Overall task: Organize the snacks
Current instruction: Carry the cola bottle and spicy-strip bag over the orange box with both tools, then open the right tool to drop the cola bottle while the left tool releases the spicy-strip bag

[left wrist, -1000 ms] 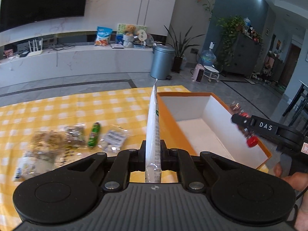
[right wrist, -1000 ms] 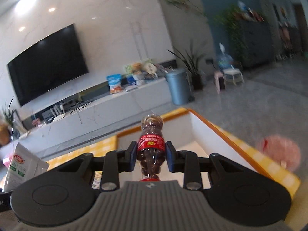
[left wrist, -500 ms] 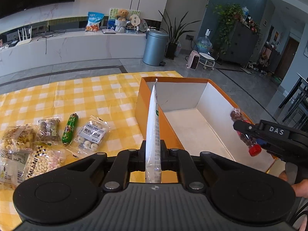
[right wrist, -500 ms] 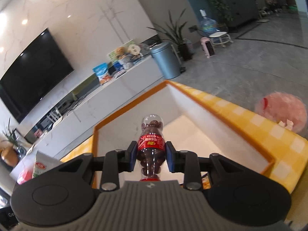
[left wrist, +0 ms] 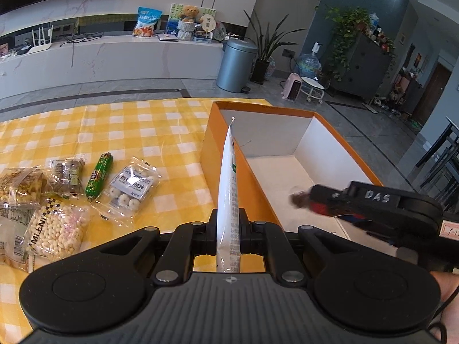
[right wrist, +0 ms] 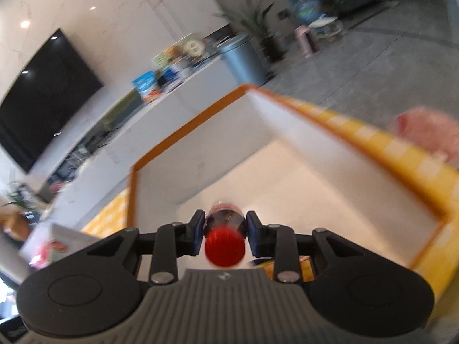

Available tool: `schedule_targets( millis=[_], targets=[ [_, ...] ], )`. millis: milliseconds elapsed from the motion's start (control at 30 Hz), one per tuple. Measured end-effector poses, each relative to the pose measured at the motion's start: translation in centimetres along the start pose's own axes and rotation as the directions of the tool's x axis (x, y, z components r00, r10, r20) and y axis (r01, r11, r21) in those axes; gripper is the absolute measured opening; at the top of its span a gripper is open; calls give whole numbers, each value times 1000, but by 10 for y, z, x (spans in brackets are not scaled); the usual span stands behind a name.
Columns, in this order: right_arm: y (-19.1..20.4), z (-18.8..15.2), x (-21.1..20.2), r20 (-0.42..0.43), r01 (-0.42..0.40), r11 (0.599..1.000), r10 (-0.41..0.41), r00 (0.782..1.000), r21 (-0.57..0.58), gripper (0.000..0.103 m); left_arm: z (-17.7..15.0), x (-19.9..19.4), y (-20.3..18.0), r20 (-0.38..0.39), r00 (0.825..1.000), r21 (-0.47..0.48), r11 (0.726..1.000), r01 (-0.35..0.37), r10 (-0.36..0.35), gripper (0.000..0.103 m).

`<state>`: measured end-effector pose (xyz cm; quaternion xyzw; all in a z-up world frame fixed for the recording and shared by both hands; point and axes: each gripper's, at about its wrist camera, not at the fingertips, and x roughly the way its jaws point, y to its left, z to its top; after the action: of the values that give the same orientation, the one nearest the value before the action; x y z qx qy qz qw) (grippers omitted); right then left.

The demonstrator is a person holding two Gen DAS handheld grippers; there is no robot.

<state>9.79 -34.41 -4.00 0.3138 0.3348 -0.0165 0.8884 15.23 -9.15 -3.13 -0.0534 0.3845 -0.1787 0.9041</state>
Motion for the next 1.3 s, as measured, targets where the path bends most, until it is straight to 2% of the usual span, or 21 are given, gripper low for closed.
schedule_targets(
  millis=[133,333,500,600,667,733,833,933,1033,1100,1300],
  targets=[
    [11,-9,12,-80,-37,998,33,996,-41,30,1,-2,0,5,1000,2,1000,-12,12,12],
    [19,-14,20,-112,-85,995,79,991,-52,34,-1,-7,-2,20,998,21,998,-65,65,12],
    [22,-12,13,-60,-26,995,20,998,-97,35,3,-17,-5,37,995,33,995,-89,88,12],
    [18,-6,-10,46,51,993,-46,998,-109,37,14,-28,-10,60,994,50,994,-93,90,12],
    [18,0,-30,133,129,979,-108,985,-161,43,25,-36,-16,88,994,58,996,-69,64,12],
    [17,4,-46,205,219,952,-175,963,-216,44,37,-37,-24,96,995,55,998,-29,23,12],
    [7,8,-58,219,297,913,-240,946,-281,44,49,-27,-38,66,998,34,999,19,-21,12],
    [-11,11,-77,217,263,910,-200,955,-319,45,54,-10,-51,42,995,3,996,87,-87,12],
    [-29,15,-90,235,269,914,-201,951,-305,45,56,14,-61,11,988,-20,988,156,-156,12],
    [-40,17,-90,221,244,927,-184,958,-286,45,57,32,-68,-22,982,-34,982,188,-189,12],
    [-45,17,-70,157,188,938,-147,977,-291,45,54,78,-77,-96,978,-64,981,182,-187,12]
  ],
)
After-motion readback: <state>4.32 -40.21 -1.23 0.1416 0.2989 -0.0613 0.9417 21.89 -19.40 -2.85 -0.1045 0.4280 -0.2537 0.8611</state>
